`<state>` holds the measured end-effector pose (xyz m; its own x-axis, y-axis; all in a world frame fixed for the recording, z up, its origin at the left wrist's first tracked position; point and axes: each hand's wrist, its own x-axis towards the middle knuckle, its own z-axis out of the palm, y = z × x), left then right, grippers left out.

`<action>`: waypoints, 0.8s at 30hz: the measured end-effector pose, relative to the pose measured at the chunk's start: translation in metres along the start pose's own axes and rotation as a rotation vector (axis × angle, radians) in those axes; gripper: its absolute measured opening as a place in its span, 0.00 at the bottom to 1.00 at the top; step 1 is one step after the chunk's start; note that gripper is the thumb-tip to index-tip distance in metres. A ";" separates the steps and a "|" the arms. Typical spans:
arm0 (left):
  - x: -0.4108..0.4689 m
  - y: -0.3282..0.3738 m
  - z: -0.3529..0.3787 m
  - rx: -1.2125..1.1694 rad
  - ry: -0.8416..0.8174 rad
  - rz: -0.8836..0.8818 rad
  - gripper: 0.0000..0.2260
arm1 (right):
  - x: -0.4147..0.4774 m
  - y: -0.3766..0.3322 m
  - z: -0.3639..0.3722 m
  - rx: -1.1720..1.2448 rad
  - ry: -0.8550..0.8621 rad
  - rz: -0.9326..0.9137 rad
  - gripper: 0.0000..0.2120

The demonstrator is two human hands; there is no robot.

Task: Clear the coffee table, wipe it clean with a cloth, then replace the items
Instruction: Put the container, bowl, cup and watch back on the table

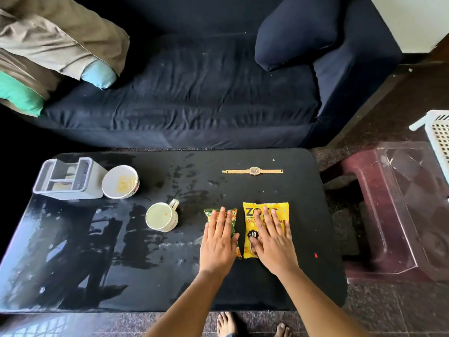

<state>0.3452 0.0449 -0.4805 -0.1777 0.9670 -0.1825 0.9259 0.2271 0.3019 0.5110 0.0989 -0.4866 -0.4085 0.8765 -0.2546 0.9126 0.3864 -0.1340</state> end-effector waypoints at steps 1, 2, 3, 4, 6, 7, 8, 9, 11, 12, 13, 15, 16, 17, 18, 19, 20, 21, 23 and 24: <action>-0.001 0.001 0.001 -0.007 -0.002 -0.010 0.25 | -0.002 -0.001 0.001 0.003 -0.005 0.006 0.31; -0.002 0.002 0.002 -0.009 -0.003 -0.014 0.25 | -0.004 -0.002 0.001 0.007 -0.009 0.010 0.31; -0.002 0.002 0.002 -0.009 -0.006 -0.016 0.25 | -0.004 -0.003 0.000 0.013 -0.025 0.015 0.31; -0.001 0.002 0.002 -0.003 -0.013 -0.016 0.25 | -0.004 -0.003 0.000 0.017 -0.032 0.017 0.31; 0.001 0.003 0.001 0.011 -0.037 -0.019 0.25 | -0.003 -0.001 0.000 0.017 -0.039 0.015 0.31; 0.001 0.003 0.001 0.018 -0.044 -0.021 0.25 | -0.002 0.000 -0.001 0.015 -0.051 0.014 0.31; 0.002 0.003 0.001 0.026 -0.044 -0.022 0.24 | -0.001 0.001 -0.001 0.011 -0.050 0.006 0.31; 0.002 0.004 0.000 0.030 -0.053 -0.026 0.25 | -0.001 0.001 -0.002 0.013 -0.054 0.003 0.31; 0.002 0.005 -0.001 0.040 -0.068 -0.034 0.26 | -0.001 0.001 -0.001 0.010 -0.052 0.001 0.31; 0.002 0.005 -0.002 0.047 -0.067 -0.037 0.26 | -0.001 0.001 0.000 0.007 -0.051 0.000 0.31; 0.002 0.006 -0.003 0.050 -0.067 -0.042 0.25 | -0.001 0.001 0.000 0.007 -0.058 -0.001 0.31; 0.001 0.006 -0.004 0.045 -0.081 -0.053 0.25 | -0.001 0.001 0.000 -0.002 -0.057 -0.006 0.31; 0.001 0.006 -0.004 0.041 -0.093 -0.051 0.25 | -0.001 0.001 0.001 -0.004 -0.053 -0.005 0.31; 0.000 0.006 -0.006 0.041 -0.104 -0.049 0.26 | 0.000 0.000 0.000 0.000 -0.060 -0.001 0.31; 0.001 0.005 -0.006 0.040 -0.116 -0.044 0.26 | 0.000 0.001 0.000 0.000 -0.063 -0.001 0.31; 0.001 0.006 -0.008 0.039 -0.118 -0.049 0.26 | 0.000 0.000 -0.004 0.002 -0.084 0.007 0.31; 0.002 0.007 -0.010 0.033 -0.123 -0.056 0.26 | 0.000 -0.001 -0.005 0.008 -0.095 0.007 0.32; 0.002 0.007 -0.011 0.025 -0.133 -0.071 0.27 | 0.000 -0.001 -0.006 0.013 -0.108 0.013 0.32; 0.003 0.008 -0.012 0.007 -0.162 -0.079 0.29 | 0.001 -0.001 -0.009 0.028 -0.129 0.027 0.32; 0.003 0.008 -0.012 0.008 -0.187 -0.074 0.29 | 0.001 0.000 -0.009 0.033 -0.138 0.032 0.32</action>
<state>0.3484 0.0514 -0.4677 -0.1812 0.9092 -0.3748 0.9153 0.2953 0.2739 0.5103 0.1025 -0.4783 -0.3803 0.8395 -0.3881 0.9248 0.3477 -0.1542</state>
